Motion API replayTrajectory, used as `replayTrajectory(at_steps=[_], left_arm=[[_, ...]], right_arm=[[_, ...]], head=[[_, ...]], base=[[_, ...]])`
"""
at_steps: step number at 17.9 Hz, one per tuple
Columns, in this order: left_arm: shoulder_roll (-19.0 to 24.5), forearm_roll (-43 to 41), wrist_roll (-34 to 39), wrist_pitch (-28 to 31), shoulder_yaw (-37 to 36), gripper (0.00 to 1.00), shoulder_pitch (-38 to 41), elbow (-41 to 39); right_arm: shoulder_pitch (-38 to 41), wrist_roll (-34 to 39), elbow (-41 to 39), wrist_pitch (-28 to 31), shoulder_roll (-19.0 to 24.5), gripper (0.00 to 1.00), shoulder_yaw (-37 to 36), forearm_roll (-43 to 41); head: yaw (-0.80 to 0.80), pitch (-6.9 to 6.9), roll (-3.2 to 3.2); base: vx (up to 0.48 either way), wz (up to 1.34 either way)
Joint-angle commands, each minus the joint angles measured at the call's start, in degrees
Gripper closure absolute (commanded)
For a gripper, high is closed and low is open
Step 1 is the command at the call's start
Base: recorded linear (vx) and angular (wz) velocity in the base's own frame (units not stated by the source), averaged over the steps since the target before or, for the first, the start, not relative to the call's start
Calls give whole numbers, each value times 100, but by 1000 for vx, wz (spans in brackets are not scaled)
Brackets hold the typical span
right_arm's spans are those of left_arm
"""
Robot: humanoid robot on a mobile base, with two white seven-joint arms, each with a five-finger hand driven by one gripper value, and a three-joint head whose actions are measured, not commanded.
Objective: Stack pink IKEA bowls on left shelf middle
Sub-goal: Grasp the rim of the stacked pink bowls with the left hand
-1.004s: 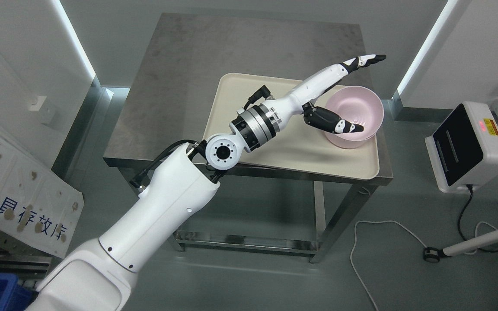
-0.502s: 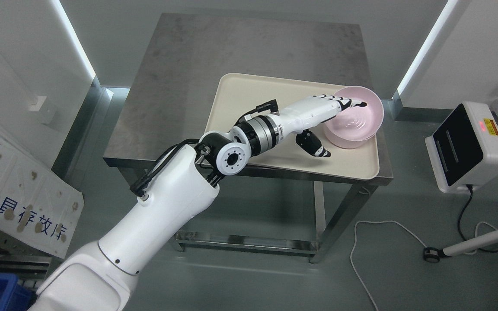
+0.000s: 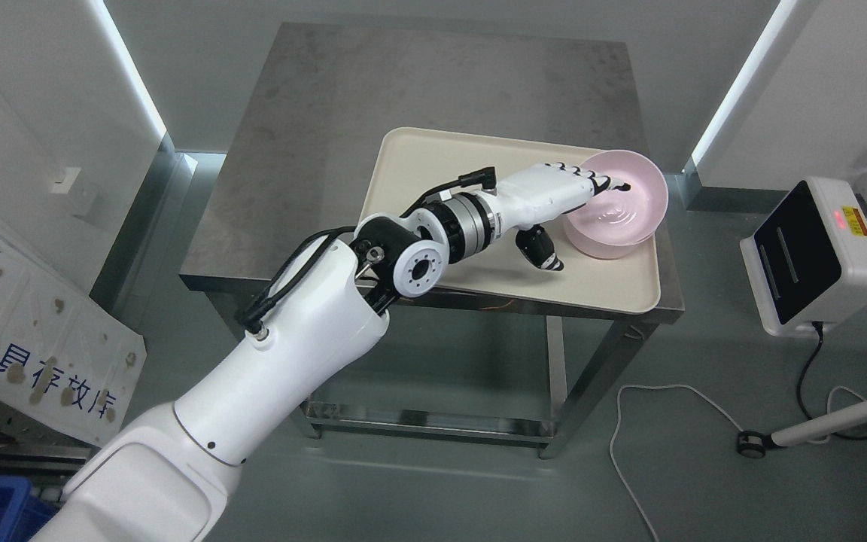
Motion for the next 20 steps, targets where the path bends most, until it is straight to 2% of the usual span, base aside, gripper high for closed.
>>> replayTrajectory(at_steps=[1, 8, 14, 20], left_arm=[[100, -125, 19, 6, -570, 11, -198, 139], [100, -82, 28, -38, -1133, 14, -901, 799], [100, -99, 28, -82, -1308, 14, -919, 728], [100, -301, -43, -47, -1485, 21, -1015, 1035]], right_arm=[[167, 2, -193, 13, -100, 0, -61, -91], [167, 2, -193, 22, -100, 0, -70, -91], [167, 2, -193, 13, -100, 0, -61, -91], [167, 2, -193, 13, -100, 0, -70, -91]], head=[[0, 0, 0], [0, 0, 0], [0, 0, 0], [0, 0, 0]], base=[[0, 0], [0, 0], [0, 0], [0, 0]])
